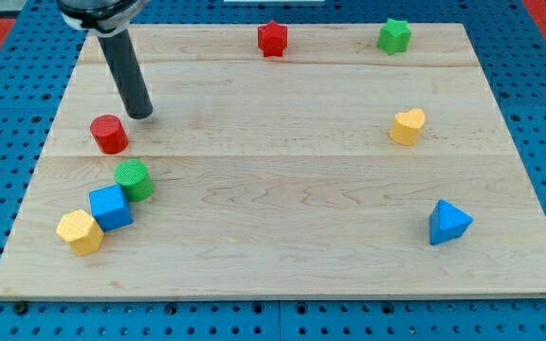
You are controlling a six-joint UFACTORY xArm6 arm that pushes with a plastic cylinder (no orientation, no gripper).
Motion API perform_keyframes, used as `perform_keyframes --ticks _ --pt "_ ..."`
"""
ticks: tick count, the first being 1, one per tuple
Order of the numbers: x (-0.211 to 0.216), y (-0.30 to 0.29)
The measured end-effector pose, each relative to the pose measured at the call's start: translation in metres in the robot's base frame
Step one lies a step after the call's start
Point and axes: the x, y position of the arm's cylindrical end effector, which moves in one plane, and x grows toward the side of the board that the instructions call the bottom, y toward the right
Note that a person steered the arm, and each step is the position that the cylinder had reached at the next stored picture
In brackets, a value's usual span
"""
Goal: Slide the red circle above the yellow hexagon
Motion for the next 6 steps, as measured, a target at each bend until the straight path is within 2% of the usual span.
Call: perform_keyframes --ticks 1,2,3,4,6 --pt "-0.004 -0.035" --pt "-0.001 -0.038" --pt "0.037 -0.015" --pt "0.054 -0.036" --pt "0.05 -0.033"
